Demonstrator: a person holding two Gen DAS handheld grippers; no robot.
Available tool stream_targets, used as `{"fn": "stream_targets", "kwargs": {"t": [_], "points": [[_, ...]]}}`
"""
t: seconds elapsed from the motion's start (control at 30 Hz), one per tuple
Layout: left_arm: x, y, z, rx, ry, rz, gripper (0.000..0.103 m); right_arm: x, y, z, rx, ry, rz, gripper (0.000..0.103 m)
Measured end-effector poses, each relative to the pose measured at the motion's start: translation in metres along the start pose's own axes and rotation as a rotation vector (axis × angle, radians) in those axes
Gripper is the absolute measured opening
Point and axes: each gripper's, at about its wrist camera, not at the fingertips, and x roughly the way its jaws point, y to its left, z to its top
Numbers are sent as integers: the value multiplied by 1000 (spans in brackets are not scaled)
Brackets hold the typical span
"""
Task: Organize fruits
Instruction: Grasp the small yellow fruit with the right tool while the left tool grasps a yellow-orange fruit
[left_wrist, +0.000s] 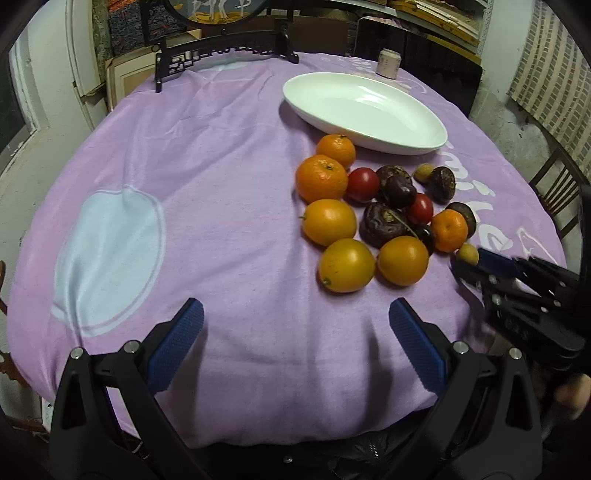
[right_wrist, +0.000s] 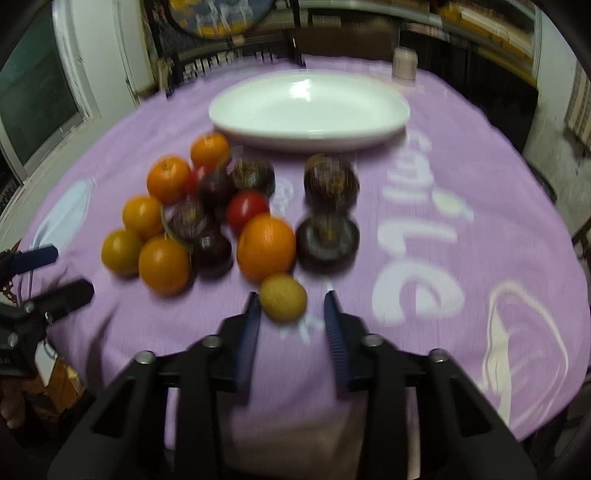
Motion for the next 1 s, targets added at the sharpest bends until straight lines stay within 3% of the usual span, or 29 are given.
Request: {"fn": "stream_targets", "kwargs": {"t": [0.1, 0.2, 0.27, 0.33, 0.47, 0.57, 0.67, 1.0], "points": [[2, 2, 1, -6, 10, -7, 101, -5, -3, 0, 7, 5, 26, 25], [1, 3, 7, -16, -3, -5, 98, -11, -9, -2, 24, -1, -2, 25], [0, 1, 8, -20, -3, -30, 90, -14, -18, -6, 51, 5, -5, 25], [5, 2, 18, -15, 14, -56, 72, -14, -24, -9, 69, 13, -3, 25], [22, -1, 39, 7, 39, -93, 70, -15, -24, -12, 69, 9, 2, 25], [28, -8, 45, 36, 24, -85, 61, -14, -25, -13, 69, 7, 6, 25], [31, -12, 50, 57, 13, -77, 35, -15, -24, -14, 70, 3, 13, 25], [4, -7, 61, 63, -26, -108, 35, -18, -28, -4, 53, -10, 41, 25]]}}
